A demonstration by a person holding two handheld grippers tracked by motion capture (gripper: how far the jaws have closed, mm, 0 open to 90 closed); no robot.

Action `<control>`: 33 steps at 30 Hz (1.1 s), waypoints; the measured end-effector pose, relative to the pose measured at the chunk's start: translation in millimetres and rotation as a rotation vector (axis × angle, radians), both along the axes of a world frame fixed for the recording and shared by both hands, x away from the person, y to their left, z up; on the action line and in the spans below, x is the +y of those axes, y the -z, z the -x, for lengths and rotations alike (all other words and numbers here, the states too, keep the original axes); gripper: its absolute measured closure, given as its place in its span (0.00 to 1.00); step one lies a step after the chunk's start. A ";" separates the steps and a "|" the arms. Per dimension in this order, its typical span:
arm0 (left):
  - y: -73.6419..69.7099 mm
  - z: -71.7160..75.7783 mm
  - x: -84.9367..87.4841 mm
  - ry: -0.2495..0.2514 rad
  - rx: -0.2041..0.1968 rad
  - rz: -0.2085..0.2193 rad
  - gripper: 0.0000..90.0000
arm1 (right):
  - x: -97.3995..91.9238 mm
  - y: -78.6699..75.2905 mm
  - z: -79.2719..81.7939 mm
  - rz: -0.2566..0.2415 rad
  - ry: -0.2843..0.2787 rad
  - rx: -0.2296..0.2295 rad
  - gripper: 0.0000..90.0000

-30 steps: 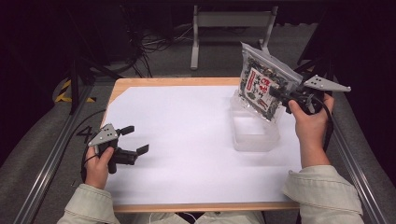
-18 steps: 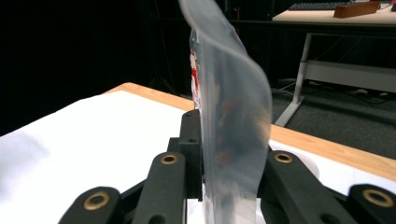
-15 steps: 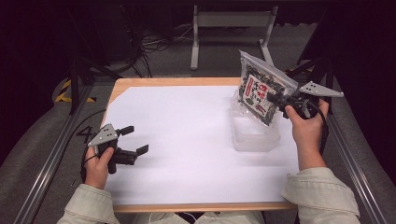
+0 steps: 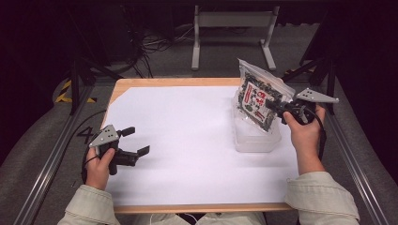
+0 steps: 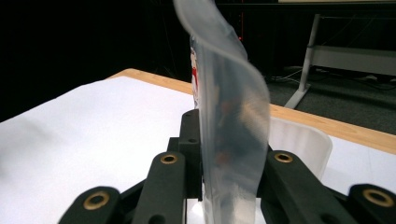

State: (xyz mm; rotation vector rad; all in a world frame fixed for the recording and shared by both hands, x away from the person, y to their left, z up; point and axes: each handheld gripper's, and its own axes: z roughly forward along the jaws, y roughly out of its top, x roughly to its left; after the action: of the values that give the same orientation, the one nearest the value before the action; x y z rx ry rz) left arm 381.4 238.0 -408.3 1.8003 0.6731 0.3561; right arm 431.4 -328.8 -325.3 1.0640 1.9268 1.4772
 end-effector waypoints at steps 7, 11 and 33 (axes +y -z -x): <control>1.4 0.2 -1.2 0.003 0.005 -0.002 0.03 | -3.2 4.6 2.2 -0.006 -0.008 0.019 0.84; 1.4 0.5 -1.0 0.002 0.005 -0.003 0.03 | -1.0 5.2 2.2 0.000 -0.006 0.029 0.85; 4.3 4.7 0.3 -0.009 0.015 -0.011 0.03 | -2.0 20.8 1.7 0.015 0.005 0.043 0.84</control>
State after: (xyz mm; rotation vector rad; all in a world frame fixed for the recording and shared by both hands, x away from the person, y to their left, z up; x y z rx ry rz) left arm 376.8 238.3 -412.6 1.8128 0.6914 0.3539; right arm 429.7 -330.8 -346.1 1.1021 1.9601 1.4456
